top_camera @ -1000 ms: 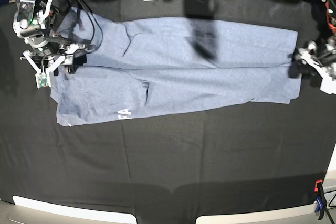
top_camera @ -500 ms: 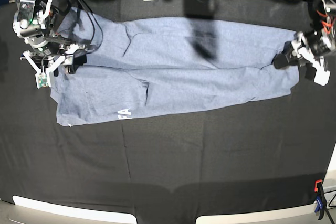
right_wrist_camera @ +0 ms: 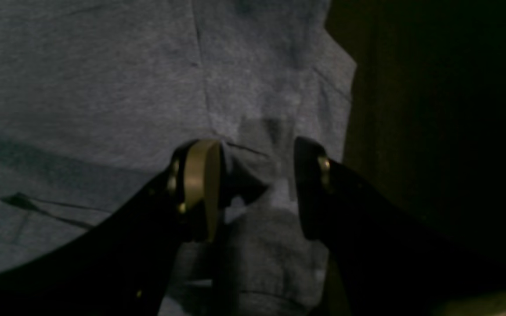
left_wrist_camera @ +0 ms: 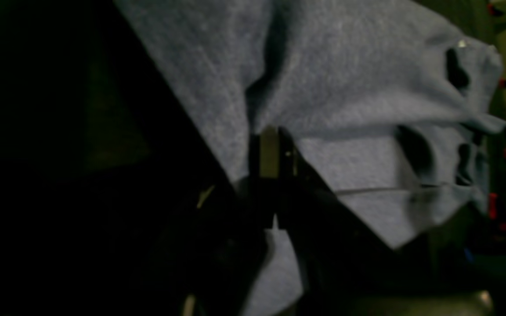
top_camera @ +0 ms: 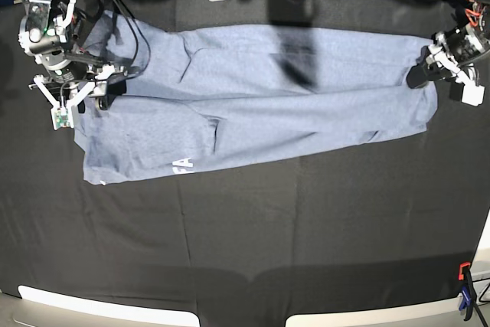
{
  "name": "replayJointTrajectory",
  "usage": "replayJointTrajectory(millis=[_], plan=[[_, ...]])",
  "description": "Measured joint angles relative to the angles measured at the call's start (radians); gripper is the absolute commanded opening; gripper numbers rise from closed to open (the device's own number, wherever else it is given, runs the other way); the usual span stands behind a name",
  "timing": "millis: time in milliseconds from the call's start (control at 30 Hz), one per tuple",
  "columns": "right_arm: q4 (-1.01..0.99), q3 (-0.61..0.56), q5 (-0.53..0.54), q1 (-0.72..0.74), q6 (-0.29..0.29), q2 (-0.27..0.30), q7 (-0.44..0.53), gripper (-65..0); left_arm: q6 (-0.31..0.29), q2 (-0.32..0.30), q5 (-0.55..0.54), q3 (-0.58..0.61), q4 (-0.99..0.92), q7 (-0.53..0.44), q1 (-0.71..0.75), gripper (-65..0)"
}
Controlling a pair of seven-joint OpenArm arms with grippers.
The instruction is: Layout the t-shirt on the table in an organized manner, then fold the t-shirt properly
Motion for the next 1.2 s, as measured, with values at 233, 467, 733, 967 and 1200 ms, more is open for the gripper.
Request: replayJointTrajectory(millis=[233, 467, 733, 967, 1200], plan=[[0.089, 0.0, 0.0, 0.012, 0.0, 0.0, 0.011, -37.7, 0.003, -0.005, 0.113, -0.165, -0.002, -0.037, 0.003, -65.0], [0.159, 0.0, 0.0, 0.011, 0.0, 0.0, 0.002, -37.7, 0.011, -0.023, 0.133, -0.188, -0.002, -0.024, 0.003, -65.0], [0.159, 0.0, 0.001, 0.011, 0.0, 0.0, -0.006, -37.7, 0.011, -0.023, 0.095, -0.189, -0.002, 0.032, 0.003, -37.2], [0.213, 0.0, 0.1, 0.008, 0.001, 0.004, -0.035, -37.7, 0.01, 0.007, 0.087, -0.189, -0.002, 0.019, 0.003, -37.2], [0.298, 0.0, 0.104, -0.003, 0.004, 0.003, -0.035, -37.7, 0.01, 0.037, 0.096, -0.191, -0.001, 0.008, 0.003, -37.2]])
